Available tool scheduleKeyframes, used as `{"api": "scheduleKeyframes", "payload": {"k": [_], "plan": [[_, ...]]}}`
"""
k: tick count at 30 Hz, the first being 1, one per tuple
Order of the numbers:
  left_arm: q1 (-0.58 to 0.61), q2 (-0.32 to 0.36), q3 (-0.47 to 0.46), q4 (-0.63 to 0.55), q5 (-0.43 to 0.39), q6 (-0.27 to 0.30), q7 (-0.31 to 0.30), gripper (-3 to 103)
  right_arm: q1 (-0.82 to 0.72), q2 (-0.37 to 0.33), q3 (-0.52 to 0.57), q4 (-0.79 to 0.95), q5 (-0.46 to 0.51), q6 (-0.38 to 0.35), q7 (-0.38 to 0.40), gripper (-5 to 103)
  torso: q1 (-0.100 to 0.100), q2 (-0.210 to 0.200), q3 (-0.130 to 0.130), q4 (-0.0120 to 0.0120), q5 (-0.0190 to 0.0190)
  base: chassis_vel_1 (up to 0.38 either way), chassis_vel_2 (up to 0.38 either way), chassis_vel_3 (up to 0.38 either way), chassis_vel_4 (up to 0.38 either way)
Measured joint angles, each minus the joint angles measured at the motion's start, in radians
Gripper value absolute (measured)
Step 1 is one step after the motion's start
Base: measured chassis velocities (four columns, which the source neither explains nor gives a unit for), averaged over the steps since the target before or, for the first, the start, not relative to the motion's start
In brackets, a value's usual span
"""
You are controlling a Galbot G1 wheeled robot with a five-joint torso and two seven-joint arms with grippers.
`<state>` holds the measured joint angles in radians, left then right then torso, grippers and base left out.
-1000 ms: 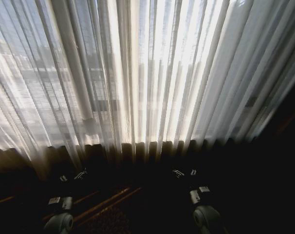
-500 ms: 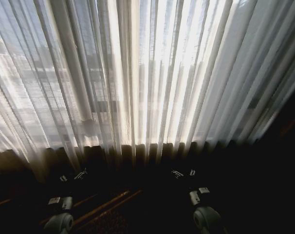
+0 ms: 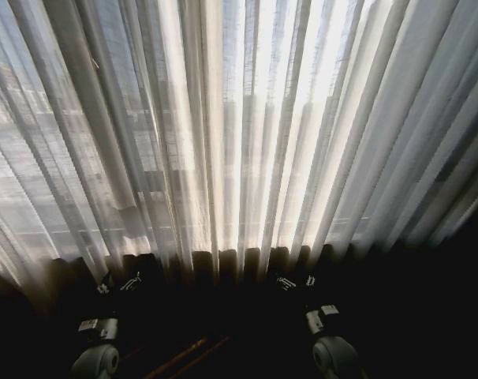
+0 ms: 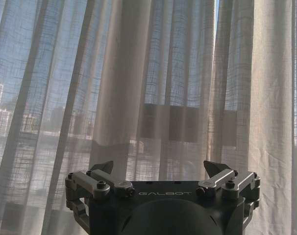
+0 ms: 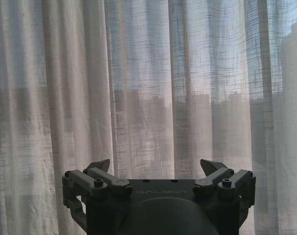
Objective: Open the curtains by pulling them apart, changing their state from closed to fully open.
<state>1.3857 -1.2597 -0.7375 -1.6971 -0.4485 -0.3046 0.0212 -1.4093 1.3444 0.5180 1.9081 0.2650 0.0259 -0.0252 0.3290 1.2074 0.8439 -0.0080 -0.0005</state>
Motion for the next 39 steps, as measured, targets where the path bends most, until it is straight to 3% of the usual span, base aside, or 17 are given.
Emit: {"api": "scheduleKeyframes", "payload": {"k": [7,20,28,39], "plan": [[0.0,0.0,0.0,0.0,0.0,0.0,0.0,100,0.002,0.001,-0.003,-0.005,-0.001,0.001,-0.005,100,0.0,0.0,0.0,0.0,0.0003,-0.288,0.377,0.297,-0.368],[0.0,0.0,0.0,0.0,0.0,0.0,0.0,100,0.029,0.002,-0.008,-0.043,-0.007,0.066,-0.015,100,0.002,-0.001,0.001,-0.0002,0.0002,-0.294,0.335,0.297,-0.335],[0.0,0.0,0.0,0.0,0.0,0.0,0.0,100,0.057,-0.031,-0.053,-0.055,-0.028,0.07,-0.015,100,-0.001,0.0,0.0,-0.0002,0.0003,-0.021,0.028,0.013,-0.041],[0.0,0.0,0.0,0.0,0.0,0.0,0.0,100,0.135,-0.034,-0.2,-0.09,-0.003,0.069,-0.004,100,0.001,-0.001,0.001,-0.0002,-0.0001,0.024,-0.039,-0.022,0.036]]}}
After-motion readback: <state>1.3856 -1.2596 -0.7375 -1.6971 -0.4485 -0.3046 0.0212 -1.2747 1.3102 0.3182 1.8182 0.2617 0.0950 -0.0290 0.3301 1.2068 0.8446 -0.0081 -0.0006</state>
